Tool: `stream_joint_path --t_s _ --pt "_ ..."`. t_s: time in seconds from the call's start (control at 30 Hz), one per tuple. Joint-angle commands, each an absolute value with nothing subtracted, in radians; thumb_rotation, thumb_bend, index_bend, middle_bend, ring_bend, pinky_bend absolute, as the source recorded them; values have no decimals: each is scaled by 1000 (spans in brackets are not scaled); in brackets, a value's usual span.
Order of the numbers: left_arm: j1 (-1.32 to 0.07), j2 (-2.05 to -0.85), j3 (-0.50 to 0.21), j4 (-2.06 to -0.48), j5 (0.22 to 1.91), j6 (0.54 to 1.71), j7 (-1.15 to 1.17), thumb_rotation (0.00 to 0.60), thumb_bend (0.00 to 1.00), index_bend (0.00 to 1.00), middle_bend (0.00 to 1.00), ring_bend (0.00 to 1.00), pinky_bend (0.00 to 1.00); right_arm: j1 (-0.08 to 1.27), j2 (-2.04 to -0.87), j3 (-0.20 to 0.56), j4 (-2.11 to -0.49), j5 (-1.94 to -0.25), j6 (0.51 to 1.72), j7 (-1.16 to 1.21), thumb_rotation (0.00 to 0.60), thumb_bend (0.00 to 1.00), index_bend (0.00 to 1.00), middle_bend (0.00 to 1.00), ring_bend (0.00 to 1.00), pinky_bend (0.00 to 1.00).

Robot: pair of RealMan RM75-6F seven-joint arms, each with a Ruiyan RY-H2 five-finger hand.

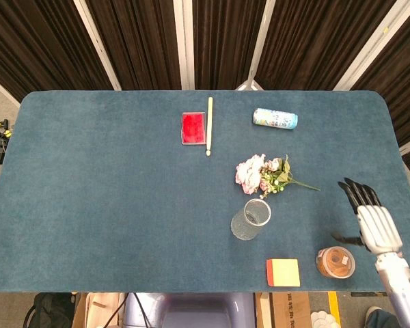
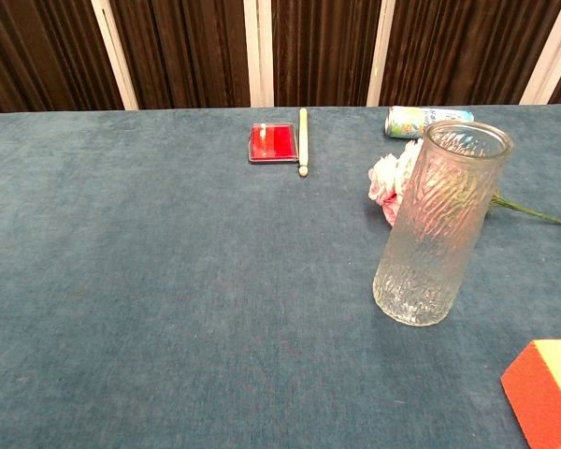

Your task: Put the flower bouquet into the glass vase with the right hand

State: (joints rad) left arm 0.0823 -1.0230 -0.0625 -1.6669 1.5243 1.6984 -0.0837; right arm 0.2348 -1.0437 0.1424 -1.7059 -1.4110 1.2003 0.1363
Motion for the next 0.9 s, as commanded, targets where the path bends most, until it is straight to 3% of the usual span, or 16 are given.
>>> stream_joint_path --t_s 0.03,0.13,0.17,0.2,0.3,0.9 --pt "79 -1027 -65 -1671 1520 1693 -70 600 344 129 0 0 110 347 -1038 204 -1707 -1280 1033 159 600 0 42 30 0 0" --pt "78 -1030 -69 -1673 1511 1692 -59 600 345 129 0 0 110 415 -1049 227 -1691 -1183 928 121 600 0 35 30 0 0" --pt "77 -1031 -71 -1674 1506 1691 -57 600 345 129 0 0 110 490 -1075 269 -1789 -1115 898 28 600 0 32 30 0 0" --pt "76 -1033 -76 -1674 1494 1687 -51 600 345 129 0 0 110 500 -1082 245 -1696 -985 841 -8 600 0 29 30 0 0" --pt "73 -1036 -80 -1676 1485 1683 -38 600 345 129 0 0 110 572 -1119 245 -1665 -874 793 -88 600 0 21 30 0 0" --pt "70 -1048 -87 -1680 1471 1680 14 600 344 129 0 0 110 773 -1331 221 -1472 -642 784 -285 600 0 16 26 0 0"
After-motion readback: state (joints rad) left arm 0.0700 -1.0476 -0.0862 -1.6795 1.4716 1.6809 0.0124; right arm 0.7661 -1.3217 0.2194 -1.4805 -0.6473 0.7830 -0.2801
